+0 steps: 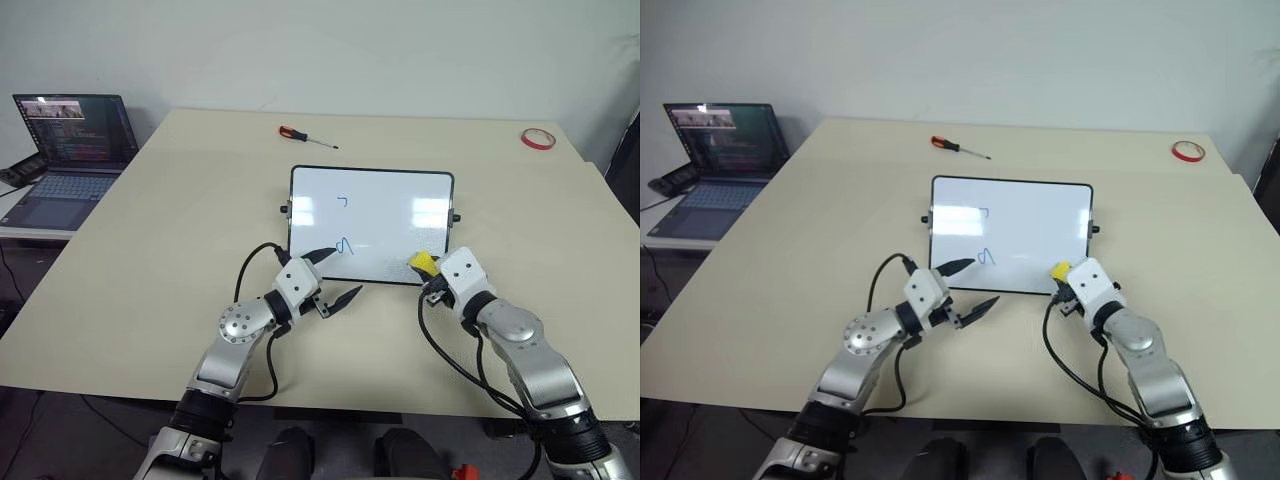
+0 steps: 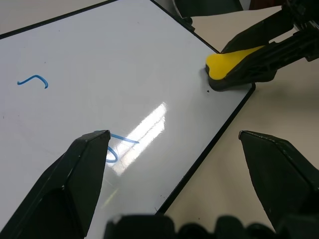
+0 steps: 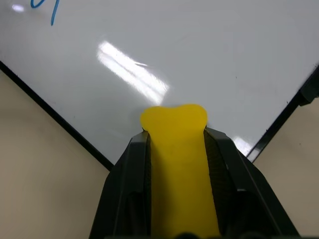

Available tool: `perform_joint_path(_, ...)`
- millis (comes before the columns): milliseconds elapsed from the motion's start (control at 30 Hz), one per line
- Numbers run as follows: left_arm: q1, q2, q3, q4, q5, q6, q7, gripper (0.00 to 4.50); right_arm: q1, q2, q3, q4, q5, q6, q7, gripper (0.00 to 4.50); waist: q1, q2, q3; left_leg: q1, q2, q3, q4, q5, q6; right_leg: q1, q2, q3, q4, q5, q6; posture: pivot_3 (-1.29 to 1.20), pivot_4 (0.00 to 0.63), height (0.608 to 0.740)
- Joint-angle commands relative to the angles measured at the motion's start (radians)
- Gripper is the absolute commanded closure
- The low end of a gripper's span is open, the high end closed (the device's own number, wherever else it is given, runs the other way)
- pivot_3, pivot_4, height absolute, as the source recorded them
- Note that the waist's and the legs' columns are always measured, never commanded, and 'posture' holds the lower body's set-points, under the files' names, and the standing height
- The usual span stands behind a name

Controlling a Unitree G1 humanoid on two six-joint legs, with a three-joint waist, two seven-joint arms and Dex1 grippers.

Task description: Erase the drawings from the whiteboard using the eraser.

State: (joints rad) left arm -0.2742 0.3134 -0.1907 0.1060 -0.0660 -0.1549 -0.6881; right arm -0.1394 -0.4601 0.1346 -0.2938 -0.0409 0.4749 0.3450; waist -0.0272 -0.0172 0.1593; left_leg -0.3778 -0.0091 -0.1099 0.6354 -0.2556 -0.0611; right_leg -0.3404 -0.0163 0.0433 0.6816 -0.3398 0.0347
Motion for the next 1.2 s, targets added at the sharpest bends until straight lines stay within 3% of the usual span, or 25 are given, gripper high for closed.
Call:
perform_joint_path(33,-0.021,-0.002,0.003,-0.025,-0.004,-0.01,-0.001,0.0,0.046,-0.026,-0.031,0.036,-0.028,0.062,-0.006,3.34,-0.001,0.0,0.0,0.0,0.0,0.0,0.0,0.0,0.0,0.0,0.0,0.0,0.0,0.0,0.0,0.0,0.15,0.74)
perform_joint_path(267,-0.036,-0.016,-0.005,-0.003,-0.002,-0.02,-0.001,0.0,0.058,-0.014,-0.037,-0.006,-0.005,0.06,-0.003,3.34,-0.001,0.0,0.0,0.0,0.0,0.0,0.0,0.0,0.0,0.0,0.0,0.0,0.0,0.0,0.0,0.0,0.15,0.74)
perform_joint_path(700,-0.042,-0.027,-0.008,0.001,0.002,-0.021,0.0,0.0,-0.151,0.177,0.08,0.144,-0.062,-0.129,-0.049,3.34,-0.022,-0.001,0.001,-0.001,0.001,0.002,-0.001,0.0,0.0,-0.004,0.001,0.0,0.0,0.001,-0.001,0.0,0.15,0.74)
perform_joint_path(933,-0.04,-0.022,-0.006,-0.009,0.002,-0.015,0.003,0.0,-0.108,0.062,0.123,0.159,-0.202,-0.068,-0.049,3.34,-0.005,-0.001,0.001,-0.002,0.001,0.002,-0.002,0.0,0.0,-0.005,0.0,0.0,-0.001,0.001,-0.001,0.0,0.15,0.74)
perform_joint_path(1200,-0.057,-0.04,-0.026,0.021,-0.01,-0.026,-0.026,0.0,0.029,-0.03,0.036,0.071,-0.22,-0.016,-0.043,3.34,0.011,-0.002,0.0,-0.001,-0.001,-0.001,0.0,0.0,0.0,0.0,-0.001,-0.001,-0.001,0.001,0.0,0.0,0.15,0.74)
